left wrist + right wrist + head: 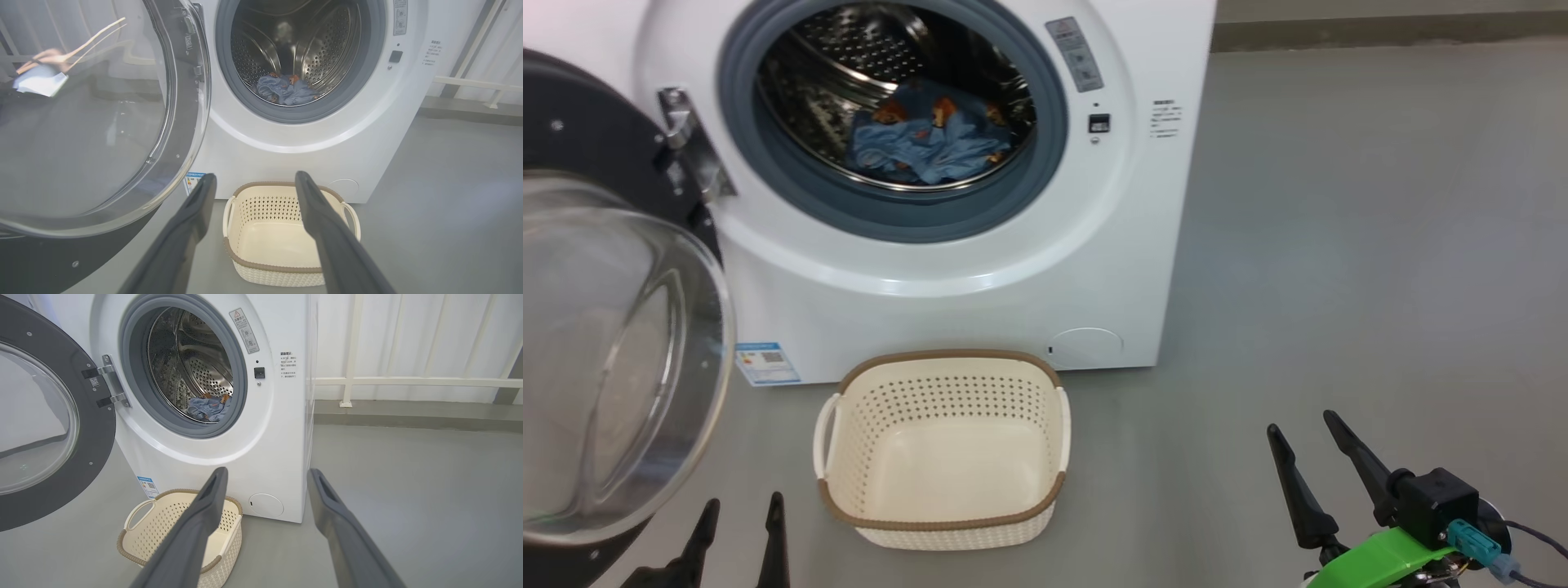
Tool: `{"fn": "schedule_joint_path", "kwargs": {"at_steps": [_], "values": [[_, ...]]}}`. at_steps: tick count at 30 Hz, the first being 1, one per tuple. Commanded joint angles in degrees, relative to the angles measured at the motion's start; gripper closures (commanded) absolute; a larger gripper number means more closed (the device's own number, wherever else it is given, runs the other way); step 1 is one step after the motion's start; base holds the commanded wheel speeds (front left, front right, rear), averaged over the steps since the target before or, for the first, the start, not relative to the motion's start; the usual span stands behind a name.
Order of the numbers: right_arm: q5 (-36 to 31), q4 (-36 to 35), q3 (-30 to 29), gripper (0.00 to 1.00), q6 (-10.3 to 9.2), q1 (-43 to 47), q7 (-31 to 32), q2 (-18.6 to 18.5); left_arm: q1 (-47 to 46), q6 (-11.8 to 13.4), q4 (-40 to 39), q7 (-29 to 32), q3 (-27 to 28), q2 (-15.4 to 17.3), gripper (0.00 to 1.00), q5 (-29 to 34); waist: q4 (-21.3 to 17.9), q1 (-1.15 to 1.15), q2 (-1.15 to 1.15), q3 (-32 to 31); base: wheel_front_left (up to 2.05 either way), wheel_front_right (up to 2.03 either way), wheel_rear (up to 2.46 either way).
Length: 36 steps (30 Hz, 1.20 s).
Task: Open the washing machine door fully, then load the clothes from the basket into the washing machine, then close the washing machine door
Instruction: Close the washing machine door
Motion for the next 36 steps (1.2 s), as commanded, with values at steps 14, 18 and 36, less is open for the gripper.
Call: {"fn": "schedule_joint_path", "kwargs": {"at_steps": [14,18,36], "values": [[0.1,-0.8,2.4,0.00,0.09,-3.4,-0.3,-1.3,0.1,3.4,-3.0,-0.4,2.4,0.5,0.00,2.1,16.6,0.00,0.00,-2.3,0.00,0.00,0.00],[0.4,-0.8,2.5,0.00,0.09,-3.0,-0.3,-1.2,0.9,3.9,-3.5,-0.4,2.3,0.4,0.00,2.5,20.2,0.00,0.00,-2.8,0.00,0.00,0.00],[0.5,1.6,7.5,0.00,0.09,-8.1,-0.3,-1.5,3.5,6.8,-8.3,-0.4,6.3,0.3,0.00,0.4,25.8,0.00,0.00,-0.9,0.00,0.00,0.00]]}}
